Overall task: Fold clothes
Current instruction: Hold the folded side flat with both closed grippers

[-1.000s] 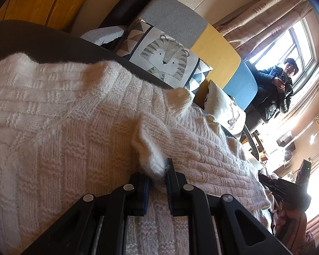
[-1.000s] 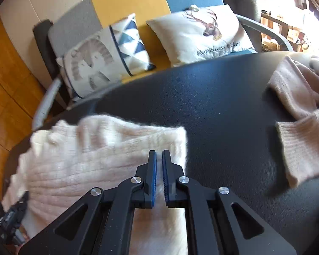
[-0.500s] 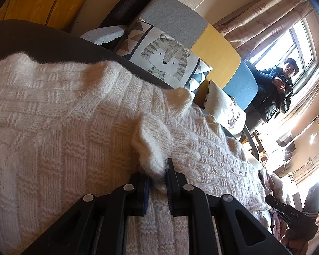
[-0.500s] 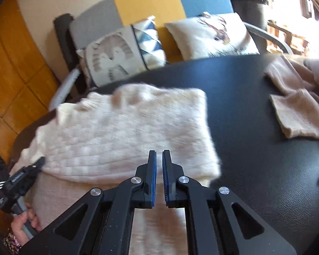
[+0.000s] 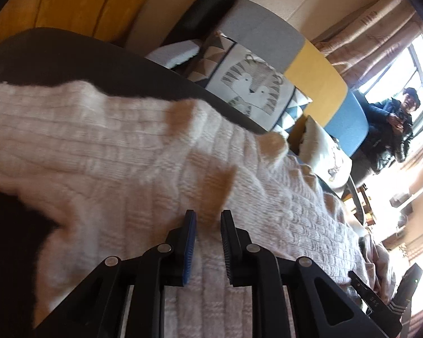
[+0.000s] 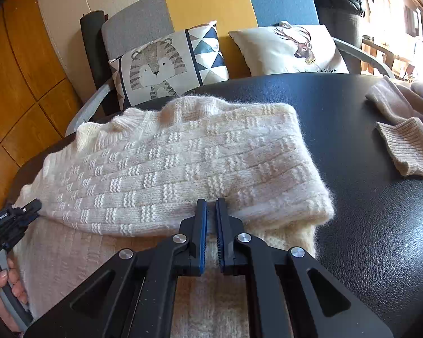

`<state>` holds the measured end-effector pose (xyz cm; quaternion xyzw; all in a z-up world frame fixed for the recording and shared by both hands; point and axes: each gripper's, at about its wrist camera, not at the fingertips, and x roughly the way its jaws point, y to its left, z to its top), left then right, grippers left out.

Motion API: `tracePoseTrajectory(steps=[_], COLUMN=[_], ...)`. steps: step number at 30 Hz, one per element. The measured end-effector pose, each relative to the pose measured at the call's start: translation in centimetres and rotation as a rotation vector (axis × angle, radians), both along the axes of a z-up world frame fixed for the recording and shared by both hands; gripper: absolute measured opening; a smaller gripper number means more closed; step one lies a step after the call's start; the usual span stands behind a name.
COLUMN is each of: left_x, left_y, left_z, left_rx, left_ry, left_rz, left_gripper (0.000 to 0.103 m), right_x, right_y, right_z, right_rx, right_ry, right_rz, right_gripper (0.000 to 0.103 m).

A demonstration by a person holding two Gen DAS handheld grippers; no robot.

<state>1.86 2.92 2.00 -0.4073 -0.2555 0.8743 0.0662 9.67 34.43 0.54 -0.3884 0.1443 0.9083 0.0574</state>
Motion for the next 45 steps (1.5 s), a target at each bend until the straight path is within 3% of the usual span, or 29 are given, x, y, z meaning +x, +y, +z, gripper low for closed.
tracePoseTrajectory(steps=[3,6,12,14,17,22,28,32,36,45], left_x=[0.4,-0.3,-2.8,-3.7,-5.2,-5.4,-4.7,-3.9,-2.9,2.8], left_y=[-0.2,2.5,10.5,11.9,10.9,7.4,4.7,1.0,-5.4,-23.8], left_z=[1.0,2.2,4.1,4.0,2.4,0.9,1.6,2.5,3.1,2.3], left_rx=[-0.029,-0.040,-0.185,-0.263,-0.332,-0.191,-0.114,-0.130,-0.094,0.181], left_ry=[0.000,0.032,0.120,0.130,0.066,0.070,0.056,0.050,0.037,0.011], left_rz=[0.053,-0.031,-0.231,-0.252,-0.231,-0.254,-0.227,-0.163,-0.043,0.379], left_gripper=[0.018,0.019,0.019,0.019,0.019,0.022,0.022,0.022,0.022,0.026], right_x=[0.0,0.1,0.1,0.1,0.1,0.0,0.0,0.1,0.1,0.1], right_y=[0.1,0.2,0.2,0.2,0.1,-0.1,0.1,0.1,0.3,0.4], right_z=[-0.1,-0.2,-0.2,-0.2,-0.2,-0.3,-0.4,-0.4,-0.4,-0.4], right_rx=[-0.007,-0.017,-0.019,-0.019,-0.013,0.008,0.008,0.011,-0.001,-0.014], right_ry=[0.005,0.010,0.014,0.014,0.014,0.015,0.018,0.018,0.021,0.023], right_rz=[-0.002,-0.003,-0.003,-0.003,-0.004,-0.005,-0.005,-0.004,-0.003,-0.002], right_gripper=[0.007,0.007,0.007,0.007,0.007,0.007,0.007,0.007,0.007,0.007])
